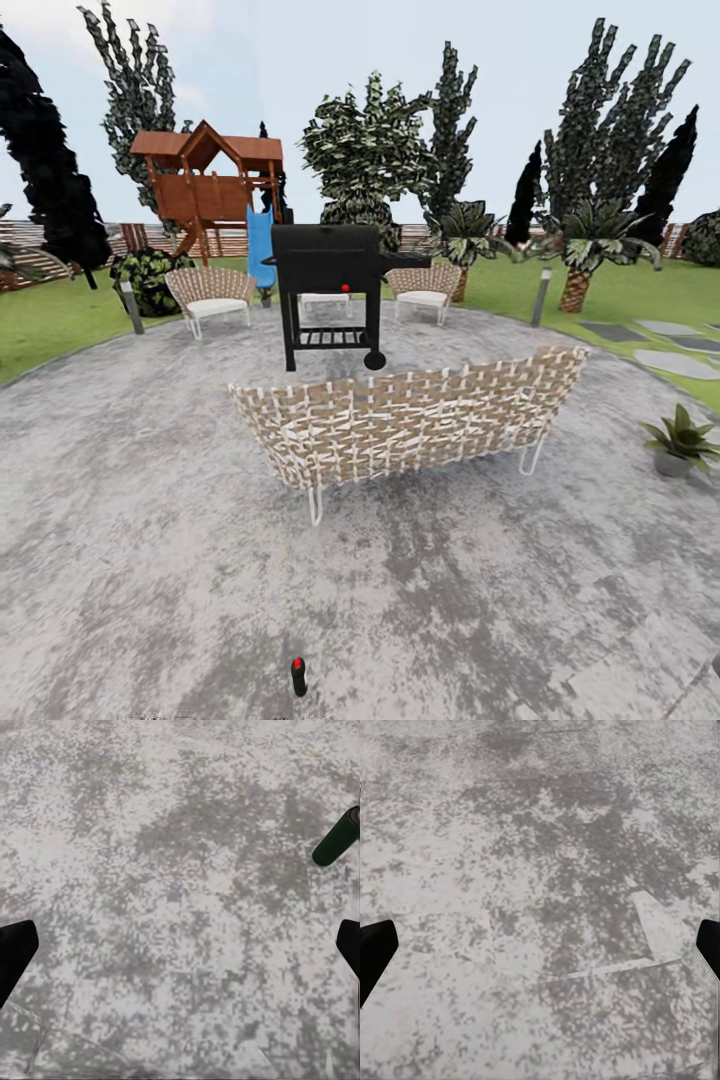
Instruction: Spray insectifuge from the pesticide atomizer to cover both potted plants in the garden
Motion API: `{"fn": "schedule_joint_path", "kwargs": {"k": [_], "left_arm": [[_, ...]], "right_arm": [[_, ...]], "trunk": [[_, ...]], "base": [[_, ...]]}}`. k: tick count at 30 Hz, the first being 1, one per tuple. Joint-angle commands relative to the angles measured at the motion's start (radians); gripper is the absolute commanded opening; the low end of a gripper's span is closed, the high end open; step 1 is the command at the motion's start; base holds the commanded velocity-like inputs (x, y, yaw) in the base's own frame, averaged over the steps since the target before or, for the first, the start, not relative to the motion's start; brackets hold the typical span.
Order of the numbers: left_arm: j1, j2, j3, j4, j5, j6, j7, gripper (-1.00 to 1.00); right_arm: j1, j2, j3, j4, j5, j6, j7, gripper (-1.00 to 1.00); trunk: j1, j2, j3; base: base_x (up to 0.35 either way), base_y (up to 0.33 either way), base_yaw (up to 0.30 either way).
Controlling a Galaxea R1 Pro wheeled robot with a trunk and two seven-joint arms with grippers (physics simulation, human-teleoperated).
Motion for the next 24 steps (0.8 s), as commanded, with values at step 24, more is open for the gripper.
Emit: {"fn": "schedule_joint_path", "kwargs": {"k": [24], "left_arm": [[-0.001,0.003,0.001,0.001,0.002,-0.004,0.003,1.0]], "right_arm": [[0.0,-0.001,0.0,0.002,0.006,-0.002,0.0,1.0]], "trunk": [[0.0,0.0,-0.015]], "base": [[0.051,-0.272,0.28]]}}
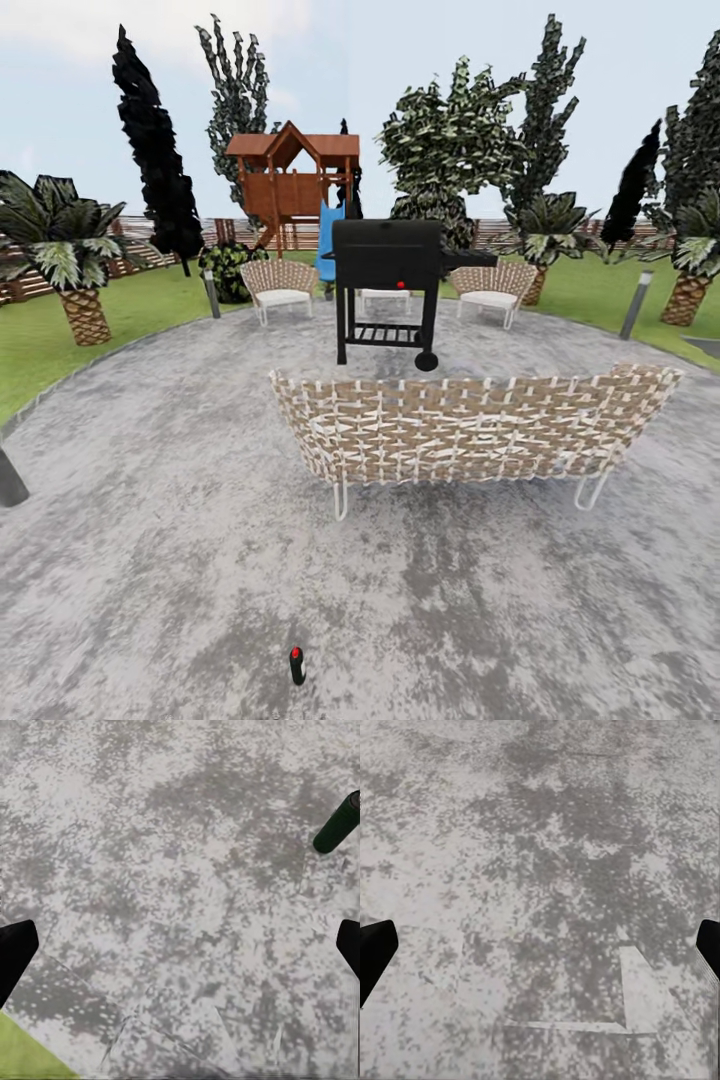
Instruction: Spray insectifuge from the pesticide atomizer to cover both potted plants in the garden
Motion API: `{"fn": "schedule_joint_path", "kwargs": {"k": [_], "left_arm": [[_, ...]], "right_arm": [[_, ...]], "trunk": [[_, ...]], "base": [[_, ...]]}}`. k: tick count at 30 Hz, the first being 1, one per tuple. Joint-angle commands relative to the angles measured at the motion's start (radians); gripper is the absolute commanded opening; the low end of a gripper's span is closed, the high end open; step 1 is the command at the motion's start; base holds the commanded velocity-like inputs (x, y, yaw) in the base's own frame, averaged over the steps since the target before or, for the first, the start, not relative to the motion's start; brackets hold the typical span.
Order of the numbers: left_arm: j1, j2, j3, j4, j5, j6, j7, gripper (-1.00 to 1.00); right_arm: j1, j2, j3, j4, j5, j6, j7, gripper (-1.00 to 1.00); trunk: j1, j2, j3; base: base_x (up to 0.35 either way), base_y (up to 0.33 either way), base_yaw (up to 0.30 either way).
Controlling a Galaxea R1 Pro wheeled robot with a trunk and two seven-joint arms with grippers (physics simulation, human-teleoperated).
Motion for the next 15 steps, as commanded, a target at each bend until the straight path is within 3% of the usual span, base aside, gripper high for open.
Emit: {"fn": "schedule_joint_path", "kwargs": {"k": [1,15], "left_arm": [[-0.001,0.0,0.0,0.001,0.001,-0.004,0.003,1.0],[-0.001,0.0,0.0,0.001,0.001,-0.004,0.002,1.0]], "right_arm": [[0.0,0.0,0.0,0.001,0.005,-0.003,0.0,1.0],[0.0,0.0,0.0,0.001,0.006,-0.002,0.0,1.0]], "trunk": [[0.0,0.0,-0.002],[0.0,0.0,-0.01]], "base": [[0.002,-0.272,0.28],[0.049,-0.254,0.279]]}}
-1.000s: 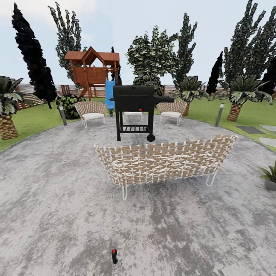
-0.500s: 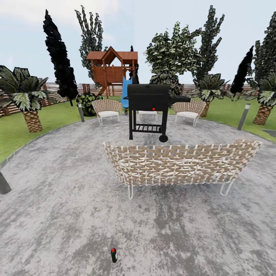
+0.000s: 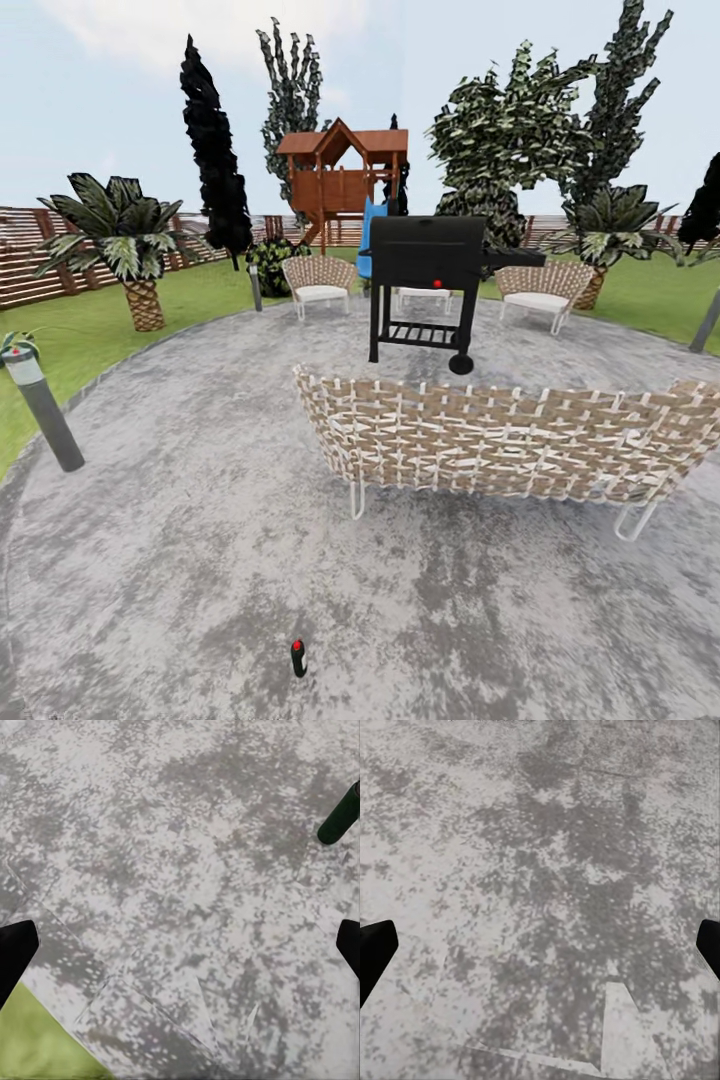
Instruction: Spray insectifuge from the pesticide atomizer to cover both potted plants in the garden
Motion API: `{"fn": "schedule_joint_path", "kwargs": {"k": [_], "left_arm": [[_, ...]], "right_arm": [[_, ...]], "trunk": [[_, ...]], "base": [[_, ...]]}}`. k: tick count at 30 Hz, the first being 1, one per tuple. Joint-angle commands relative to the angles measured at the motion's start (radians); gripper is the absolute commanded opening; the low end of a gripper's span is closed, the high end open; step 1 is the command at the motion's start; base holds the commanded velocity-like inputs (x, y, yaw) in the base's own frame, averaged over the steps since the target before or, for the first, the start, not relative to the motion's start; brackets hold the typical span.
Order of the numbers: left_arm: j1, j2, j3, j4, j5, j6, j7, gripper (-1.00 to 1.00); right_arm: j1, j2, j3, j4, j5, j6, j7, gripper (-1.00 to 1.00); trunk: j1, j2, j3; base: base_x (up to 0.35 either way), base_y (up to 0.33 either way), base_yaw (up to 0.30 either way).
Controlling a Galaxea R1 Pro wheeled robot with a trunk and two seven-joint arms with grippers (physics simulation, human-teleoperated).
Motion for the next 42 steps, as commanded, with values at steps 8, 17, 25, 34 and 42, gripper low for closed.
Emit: {"fn": "schedule_joint_path", "kwargs": {"k": [8,17,25,34,42], "left_arm": [[-0.002,0.001,0.0,0.001,0.001,-0.004,0.003,1.0],[-0.062,0.004,-0.021,-0.008,-0.046,0.008,-0.038,1.0],[-0.389,0.004,-0.044,0.031,-0.198,0.209,-0.186,1.0],[-0.45,0.003,-0.048,0.035,-0.283,0.251,-0.195,1.0],[-0.438,0.028,-0.072,0.035,-0.363,0.245,-0.195,1.0]], "right_arm": [[0.0,0.0,0.0,0.0,0.005,-0.003,0.005,1.0],[-0.001,-0.001,0.0,-0.03,0.004,-0.002,0.002,1.0],[-0.161,-0.005,-0.006,-0.211,-0.01,0.032,-0.001,1.0],[-0.227,-0.011,-0.007,-0.265,-0.01,0.087,0.008,1.0],[-0.229,-0.012,-0.005,-0.291,-0.007,0.092,0.002,1.0]], "trunk": [[0.0,0.0,-0.004],[0.0,0.0,-0.004],[0.0,0.0,-0.004],[0.0,0.0,-0.004],[0.0,0.0,-0.004]], "base": [[0.012,-0.026,0.152],[0.0,0.0,0.0],[0.0,0.0,0.0],[0.0,0.0,0.0],[0.0,0.0,0.0]]}}
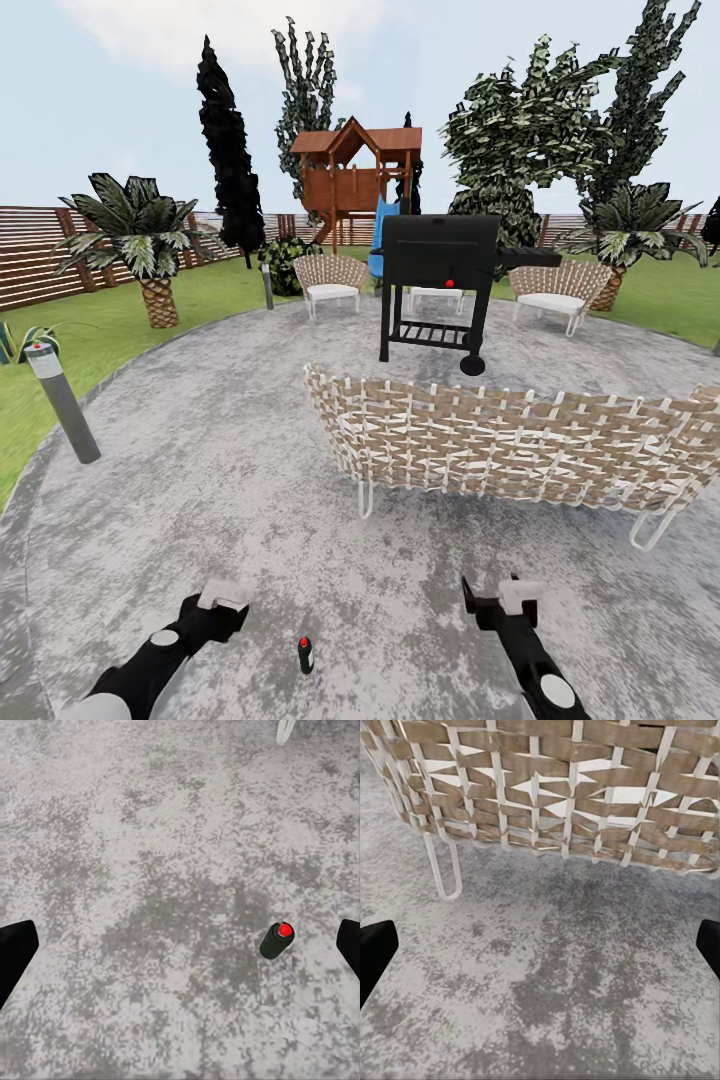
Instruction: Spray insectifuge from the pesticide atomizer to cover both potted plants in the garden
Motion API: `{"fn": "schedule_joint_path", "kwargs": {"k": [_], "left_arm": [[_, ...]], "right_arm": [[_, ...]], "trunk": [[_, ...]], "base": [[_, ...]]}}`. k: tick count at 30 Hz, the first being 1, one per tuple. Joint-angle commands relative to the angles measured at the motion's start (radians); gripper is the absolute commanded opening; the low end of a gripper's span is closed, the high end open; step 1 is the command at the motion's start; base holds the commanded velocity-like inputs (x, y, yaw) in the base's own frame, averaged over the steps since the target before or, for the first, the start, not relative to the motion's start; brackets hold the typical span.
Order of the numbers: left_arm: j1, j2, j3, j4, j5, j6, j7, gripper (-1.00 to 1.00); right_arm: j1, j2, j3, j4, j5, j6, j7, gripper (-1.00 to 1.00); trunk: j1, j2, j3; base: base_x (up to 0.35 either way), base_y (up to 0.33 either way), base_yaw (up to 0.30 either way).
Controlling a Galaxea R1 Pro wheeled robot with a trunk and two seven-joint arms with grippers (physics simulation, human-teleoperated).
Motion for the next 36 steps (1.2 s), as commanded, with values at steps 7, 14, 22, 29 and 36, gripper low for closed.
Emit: {"fn": "schedule_joint_path", "kwargs": {"k": [7,14,22,29,36], "left_arm": [[-0.001,-0.011,-0.013,0.0,-0.029,0.001,-0.006,1.0],[-0.001,-0.01,-0.023,0.001,-0.032,0.002,-0.008,1.0],[-0.009,-0.015,-0.021,0.001,-0.03,0.004,-0.008,1.0],[-0.051,-0.018,-0.018,-0.01,-0.023,0.005,-0.007,1.0],[-0.059,-0.018,-0.011,0.0,-0.012,-0.004,-0.008,1.0]], "right_arm": [[-0.001,0.0,-0.004,0.106,0.003,-0.009,-0.004,1.0],[-0.001,-0.001,-0.053,0.114,0.001,-0.007,-0.003,1.0],[-0.001,-0.001,-0.066,0.002,0.003,-0.008,-0.002,1.0],[-0.001,-0.002,-0.069,-0.033,0.005,0.003,-0.001,1.0],[-0.002,-0.004,-0.069,-0.052,0.005,0.108,-0.002,1.0]], "trunk": [[0.0,0.0,-0.001],[0.008,-0.014,-0.007],[0.038,-0.07,-0.032],[0.065,-0.119,-0.054],[0.092,-0.168,-0.076]], "base": [[0.0,0.0,-0.084],[0.0,0.0,-0.271],[0.0,0.0,-0.177],[0.0,0.0,-0.012],[0.0,0.0,-0.001]]}}
